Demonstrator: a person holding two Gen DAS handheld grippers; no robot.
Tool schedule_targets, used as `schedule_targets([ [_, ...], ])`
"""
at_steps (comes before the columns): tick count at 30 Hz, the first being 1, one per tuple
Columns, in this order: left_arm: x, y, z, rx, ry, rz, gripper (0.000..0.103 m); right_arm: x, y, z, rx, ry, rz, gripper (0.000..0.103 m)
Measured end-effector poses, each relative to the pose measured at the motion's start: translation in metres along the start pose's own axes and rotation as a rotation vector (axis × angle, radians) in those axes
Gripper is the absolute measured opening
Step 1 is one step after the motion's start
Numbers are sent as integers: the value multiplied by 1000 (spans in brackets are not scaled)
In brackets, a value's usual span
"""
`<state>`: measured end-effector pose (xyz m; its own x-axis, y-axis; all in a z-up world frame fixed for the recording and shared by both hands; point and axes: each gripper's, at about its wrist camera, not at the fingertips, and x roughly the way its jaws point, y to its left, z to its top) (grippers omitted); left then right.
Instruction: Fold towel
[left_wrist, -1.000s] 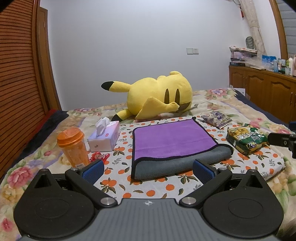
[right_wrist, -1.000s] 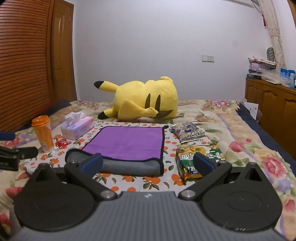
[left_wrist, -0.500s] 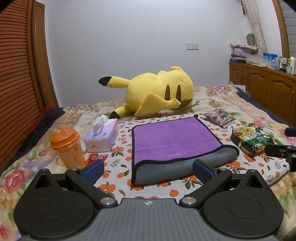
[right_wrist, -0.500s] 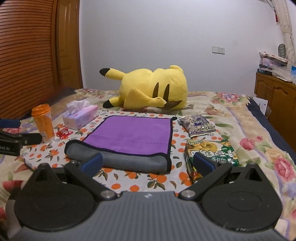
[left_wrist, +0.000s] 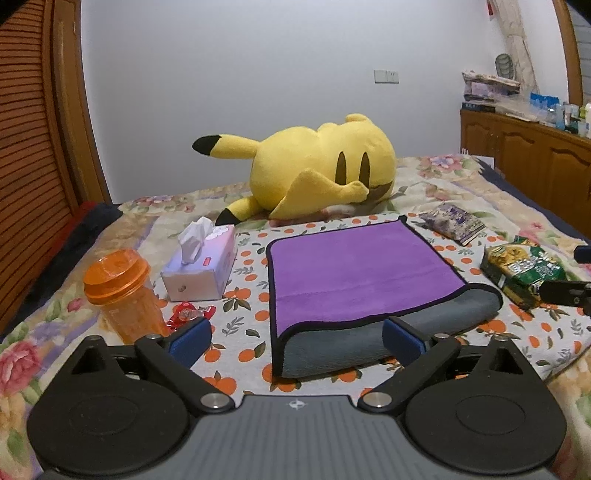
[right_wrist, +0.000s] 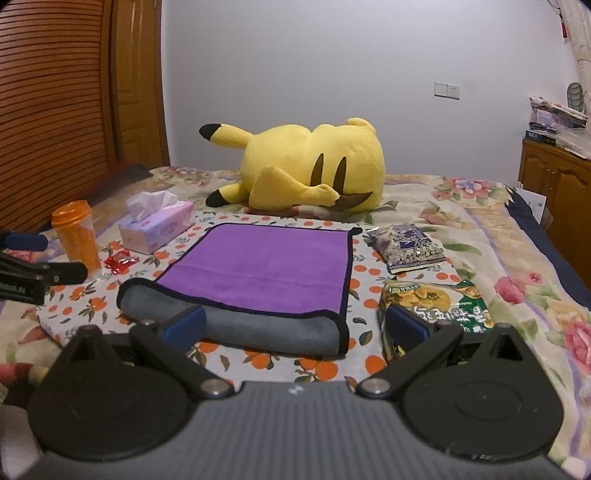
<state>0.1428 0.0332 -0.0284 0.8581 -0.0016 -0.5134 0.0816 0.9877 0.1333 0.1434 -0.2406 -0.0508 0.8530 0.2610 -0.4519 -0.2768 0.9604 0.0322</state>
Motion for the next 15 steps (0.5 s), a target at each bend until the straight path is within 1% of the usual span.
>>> schedule_targets([
  [7, 17, 6, 0, -1, 29, -11, 92, 19, -6, 6, 6, 7, -2, 103],
  [9, 21, 9, 1, -6, 40, -28, 85, 23, -9, 7, 12, 11, 3, 103],
  [10, 23, 10, 0, -11, 45, -35, 78, 25, -10, 7, 15, 13, 5, 103],
  [11, 27, 12, 0, -17, 54, -39, 76, 26, -11, 7, 17, 14, 8, 103],
  [15, 34, 14, 0, -18, 65, -43, 70, 32, -15, 8, 27, 21, 17, 102],
])
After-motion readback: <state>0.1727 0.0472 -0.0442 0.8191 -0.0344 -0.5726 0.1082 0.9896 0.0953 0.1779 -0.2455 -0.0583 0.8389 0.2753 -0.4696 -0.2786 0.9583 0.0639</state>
